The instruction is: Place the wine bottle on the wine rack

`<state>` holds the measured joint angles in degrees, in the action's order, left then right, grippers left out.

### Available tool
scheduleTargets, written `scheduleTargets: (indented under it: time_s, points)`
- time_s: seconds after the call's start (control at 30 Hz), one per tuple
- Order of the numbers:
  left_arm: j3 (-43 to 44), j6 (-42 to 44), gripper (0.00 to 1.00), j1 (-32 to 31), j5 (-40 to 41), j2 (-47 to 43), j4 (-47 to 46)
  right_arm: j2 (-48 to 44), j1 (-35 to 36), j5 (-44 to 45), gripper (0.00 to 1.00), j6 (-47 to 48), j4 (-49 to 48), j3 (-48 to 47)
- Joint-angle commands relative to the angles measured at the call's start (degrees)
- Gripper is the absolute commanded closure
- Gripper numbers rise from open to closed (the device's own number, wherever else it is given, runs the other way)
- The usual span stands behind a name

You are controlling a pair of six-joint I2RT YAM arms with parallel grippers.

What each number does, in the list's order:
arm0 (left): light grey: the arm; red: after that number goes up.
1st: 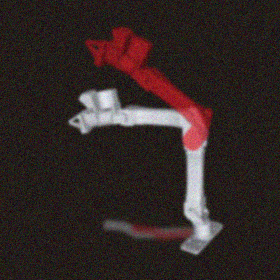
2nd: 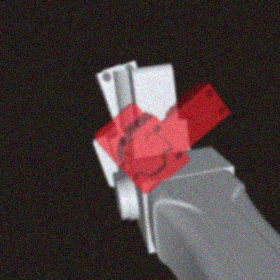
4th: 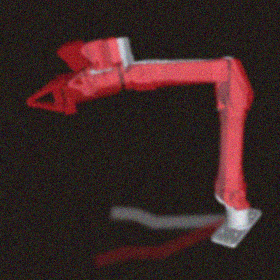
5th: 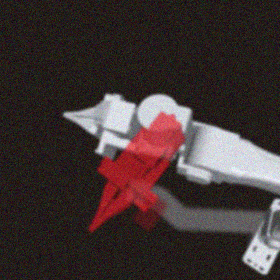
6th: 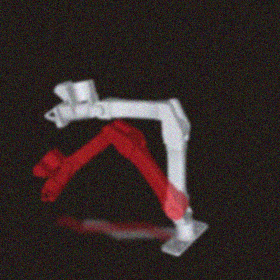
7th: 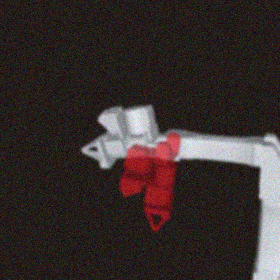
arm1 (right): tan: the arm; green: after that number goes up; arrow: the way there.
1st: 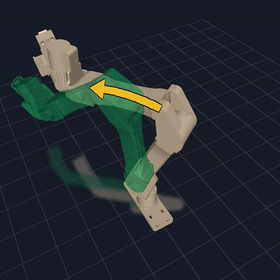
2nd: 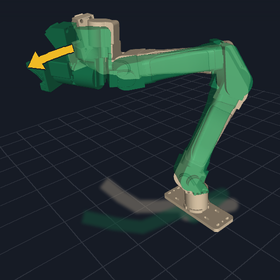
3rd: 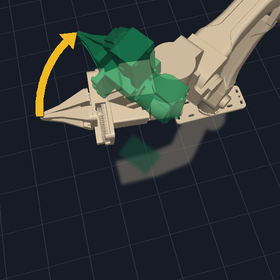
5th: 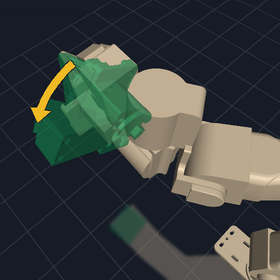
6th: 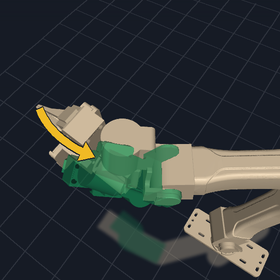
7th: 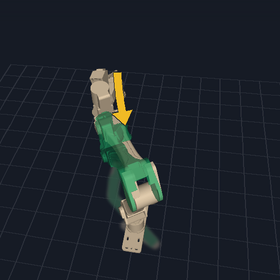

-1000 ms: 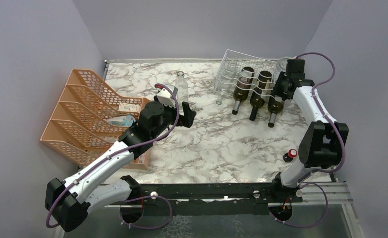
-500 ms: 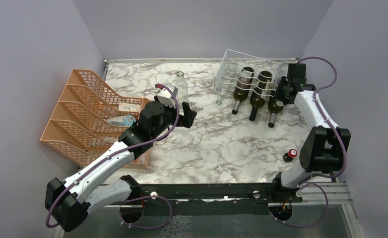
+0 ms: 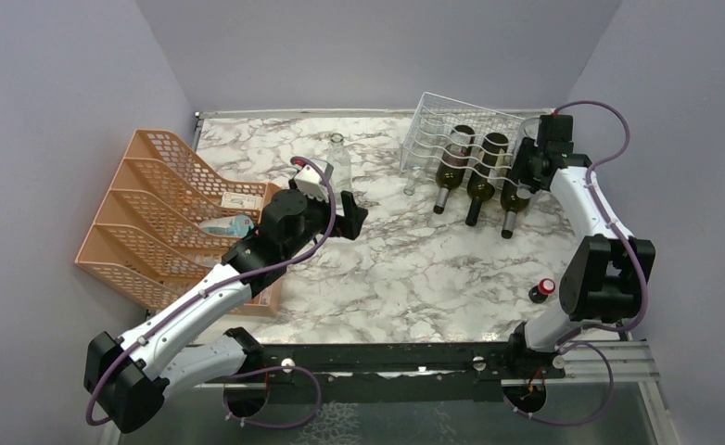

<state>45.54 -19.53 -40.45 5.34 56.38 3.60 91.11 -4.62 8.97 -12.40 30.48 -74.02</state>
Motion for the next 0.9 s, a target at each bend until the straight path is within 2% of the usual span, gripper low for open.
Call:
scheduleTargets:
  time_s: [0.0, 0.1, 0.57, 0.77, 0.87]
  points:
    - [1.84, 0.54, 0.01, 0.37, -1.12, -0.09, -0.34, -0.27, -0.04, 0.96, 0.37, 2.3, -6.79, -3.27]
    - [1.83, 0.5, 0.01, 0.37, -1.18, -0.13, -0.29, -0.94, -0.04, 1.55, 0.31, 2.56, -7.15, -2.36]
    - [2.46, 1.51, 0.01, 0.37, 0.11, -0.99, 0.09, -9.07, -0.04, 4.74, 0.24, 0.52, -1.87, -2.72]
    - [4.4, 2.61, 0.01, 0.37, 3.36, -1.57, 0.81, -14.75, -0.04, -4.38, 0.24, -0.49, -0.94, -4.16]
    - [6.27, 2.68, 0.01, 0.37, 5.04, -1.94, 2.74, -17.29, -0.04, -14.13, 0.24, -0.97, -2.14, -3.87]
